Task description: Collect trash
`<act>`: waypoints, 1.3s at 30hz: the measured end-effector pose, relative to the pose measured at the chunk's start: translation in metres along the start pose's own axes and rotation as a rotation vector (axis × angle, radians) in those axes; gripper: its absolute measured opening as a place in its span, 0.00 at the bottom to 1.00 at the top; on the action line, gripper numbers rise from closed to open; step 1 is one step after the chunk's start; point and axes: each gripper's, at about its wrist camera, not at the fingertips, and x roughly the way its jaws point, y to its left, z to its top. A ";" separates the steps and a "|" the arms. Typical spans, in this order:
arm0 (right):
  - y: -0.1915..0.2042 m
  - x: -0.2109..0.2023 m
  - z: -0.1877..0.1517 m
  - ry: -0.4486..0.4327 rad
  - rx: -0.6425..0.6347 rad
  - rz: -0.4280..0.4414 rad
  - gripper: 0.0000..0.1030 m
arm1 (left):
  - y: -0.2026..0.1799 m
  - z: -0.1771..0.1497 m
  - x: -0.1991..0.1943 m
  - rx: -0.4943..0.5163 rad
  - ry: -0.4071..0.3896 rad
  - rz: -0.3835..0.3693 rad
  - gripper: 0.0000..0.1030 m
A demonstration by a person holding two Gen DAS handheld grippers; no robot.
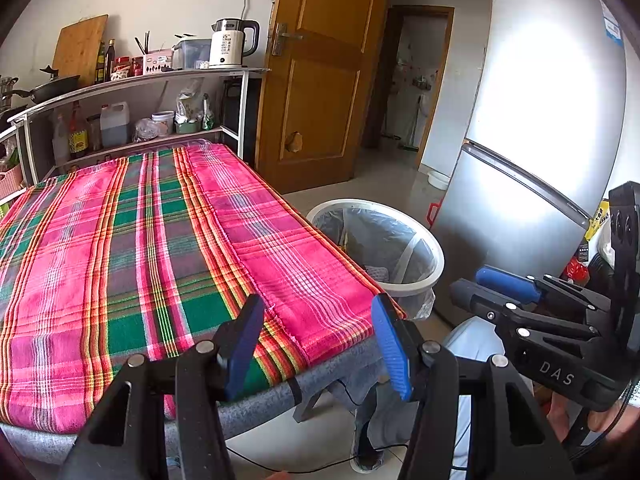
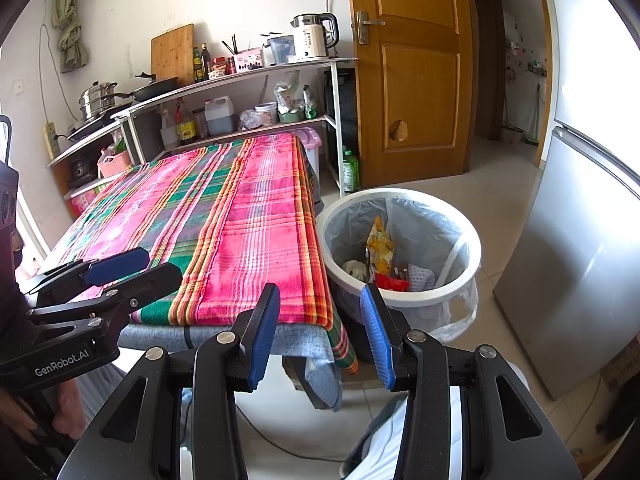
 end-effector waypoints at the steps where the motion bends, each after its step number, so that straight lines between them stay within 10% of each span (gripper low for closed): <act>1: 0.000 0.000 0.000 0.000 0.000 0.000 0.42 | 0.000 0.000 0.000 0.002 0.000 0.002 0.56; 39: 0.000 0.002 -0.001 0.001 -0.004 0.000 0.42 | -0.003 -0.003 0.001 0.019 0.000 0.011 0.56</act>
